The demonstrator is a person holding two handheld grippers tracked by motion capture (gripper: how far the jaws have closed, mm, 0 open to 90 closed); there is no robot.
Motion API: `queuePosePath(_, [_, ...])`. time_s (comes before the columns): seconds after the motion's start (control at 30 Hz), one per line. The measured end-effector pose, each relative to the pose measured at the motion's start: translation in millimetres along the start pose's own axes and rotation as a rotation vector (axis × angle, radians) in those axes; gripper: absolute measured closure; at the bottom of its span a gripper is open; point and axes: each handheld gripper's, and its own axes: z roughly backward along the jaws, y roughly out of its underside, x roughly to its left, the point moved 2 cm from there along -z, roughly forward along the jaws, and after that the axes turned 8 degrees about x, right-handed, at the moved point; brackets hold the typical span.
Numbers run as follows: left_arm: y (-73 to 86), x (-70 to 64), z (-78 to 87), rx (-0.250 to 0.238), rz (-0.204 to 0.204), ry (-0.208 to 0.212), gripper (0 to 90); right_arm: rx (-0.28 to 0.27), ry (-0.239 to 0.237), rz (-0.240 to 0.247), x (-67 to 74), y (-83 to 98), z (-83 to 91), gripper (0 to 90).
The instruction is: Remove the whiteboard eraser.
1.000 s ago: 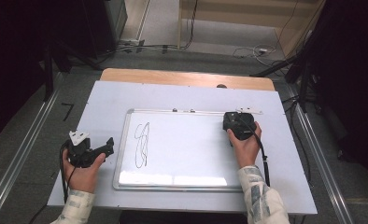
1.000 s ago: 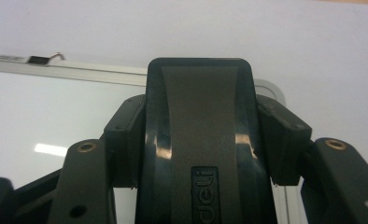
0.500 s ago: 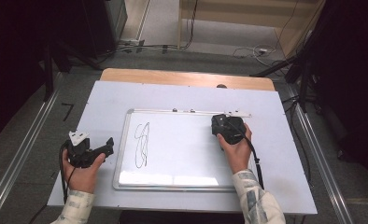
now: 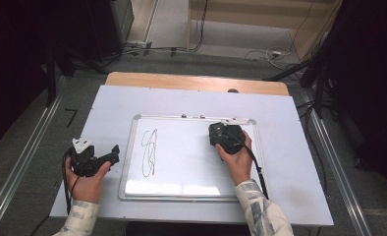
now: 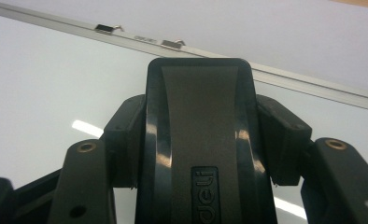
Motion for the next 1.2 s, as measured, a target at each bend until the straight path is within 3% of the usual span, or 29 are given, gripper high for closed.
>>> queuePosePath(0.77, [-0.2, 0.4, -0.3, 0.000, -0.001, 0.003, 8.3, 0.001, -0.091, 0.104, 65.7, -20.1, -16.4, 38.7])
queuePosePath(1.2, [-0.4, 0.7, -0.4, -0.004, -0.001, 0.007, 8.3, -0.004, -0.121, 0.127, 86.1, -29.2, -22.9, 38.6])
